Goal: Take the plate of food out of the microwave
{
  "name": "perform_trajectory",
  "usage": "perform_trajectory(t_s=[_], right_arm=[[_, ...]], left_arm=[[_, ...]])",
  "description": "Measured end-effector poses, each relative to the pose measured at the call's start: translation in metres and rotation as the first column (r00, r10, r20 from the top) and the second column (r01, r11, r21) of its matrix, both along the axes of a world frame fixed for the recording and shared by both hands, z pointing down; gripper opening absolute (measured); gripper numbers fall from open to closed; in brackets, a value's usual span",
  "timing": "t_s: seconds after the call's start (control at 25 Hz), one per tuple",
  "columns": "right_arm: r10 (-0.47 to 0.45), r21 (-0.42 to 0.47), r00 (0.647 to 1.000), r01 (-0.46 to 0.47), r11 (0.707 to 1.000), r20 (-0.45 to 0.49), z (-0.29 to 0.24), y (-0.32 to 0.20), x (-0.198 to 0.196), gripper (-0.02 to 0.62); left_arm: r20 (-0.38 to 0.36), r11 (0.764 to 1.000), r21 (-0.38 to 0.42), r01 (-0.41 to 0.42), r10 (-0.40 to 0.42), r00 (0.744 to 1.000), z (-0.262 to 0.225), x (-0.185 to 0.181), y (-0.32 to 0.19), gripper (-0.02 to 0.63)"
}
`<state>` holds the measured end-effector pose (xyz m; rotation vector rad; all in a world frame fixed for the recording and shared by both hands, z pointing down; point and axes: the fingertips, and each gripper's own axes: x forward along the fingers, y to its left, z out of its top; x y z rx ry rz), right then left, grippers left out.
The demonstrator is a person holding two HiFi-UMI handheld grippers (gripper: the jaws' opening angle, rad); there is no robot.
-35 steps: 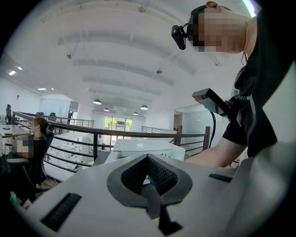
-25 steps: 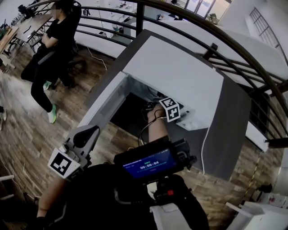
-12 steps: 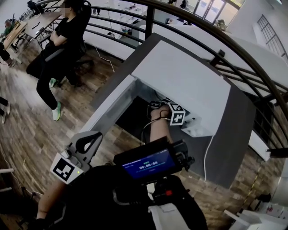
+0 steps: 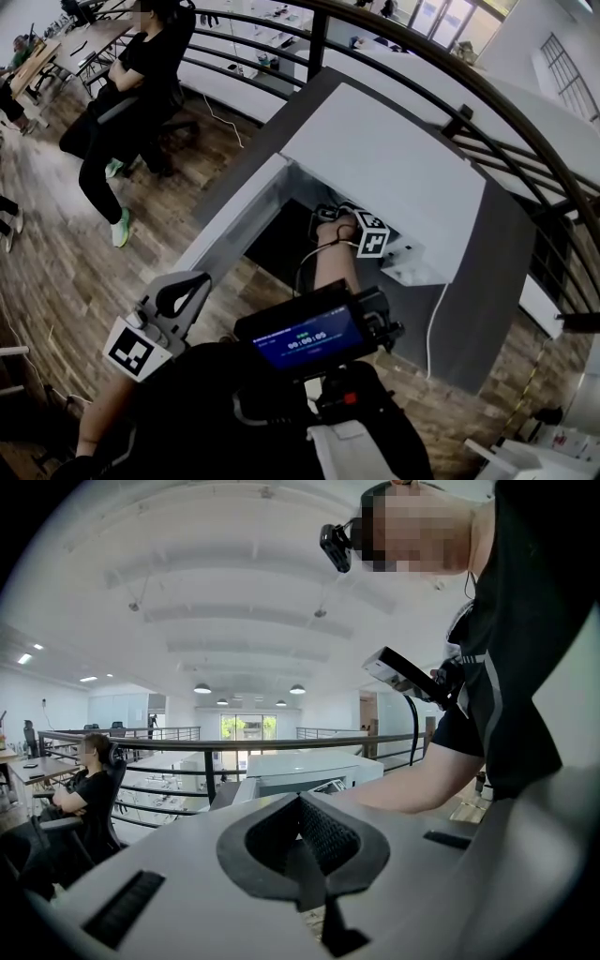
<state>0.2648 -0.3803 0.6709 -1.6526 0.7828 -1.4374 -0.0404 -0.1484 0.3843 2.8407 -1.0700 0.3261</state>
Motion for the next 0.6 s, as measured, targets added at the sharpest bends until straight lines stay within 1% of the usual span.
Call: perform_trajectory(t_s=[0.12, 0.16, 0.2, 0.4, 0.52, 0.6], right_arm=[[0.016, -0.006, 0.999, -0.016, 1.000, 0.043, 0.004, -0.003, 0.001, 0.025], [0.020, -0.007, 0.998, -0.020, 1.000, 0.055, 0.004, -0.003, 0.004, 0.003], [0.023, -0.006, 0.998, -0.023, 1.000, 0.063, 0.004, -0.004, 0.007, 0.002], [0.031, 0.007, 0.997, -0.031, 0.999, 0.072, 0.002, 0.000, 0.004, 0.000], [0.041, 0.069, 0.998, -0.045, 0.997, 0.054, -0.010, 0.000, 0.002, 0.000], [0.038, 0.092, 0.998, -0.043, 0.995, 0.054, -0.014, 0.000, 0.000, -0.002]], left_arm=[[0.009, 1.000, 0.005, 0.005, -0.005, 1.000, -0.002, 0.000, 0.000, 0.003], [0.011, 1.000, 0.005, 0.008, -0.008, 1.000, -0.003, 0.001, 0.000, 0.003], [0.013, 1.000, 0.005, 0.011, -0.011, 1.000, -0.004, 0.002, -0.001, 0.003], [0.011, 1.000, 0.010, 0.019, -0.019, 1.000, -0.006, -0.004, -0.002, 0.003], [0.016, 1.000, 0.008, 0.015, -0.015, 1.000, -0.005, -0.006, 0.000, 0.003], [0.019, 1.000, 0.008, 0.010, -0.010, 1.000, -0.006, -0.006, 0.000, 0.003]])
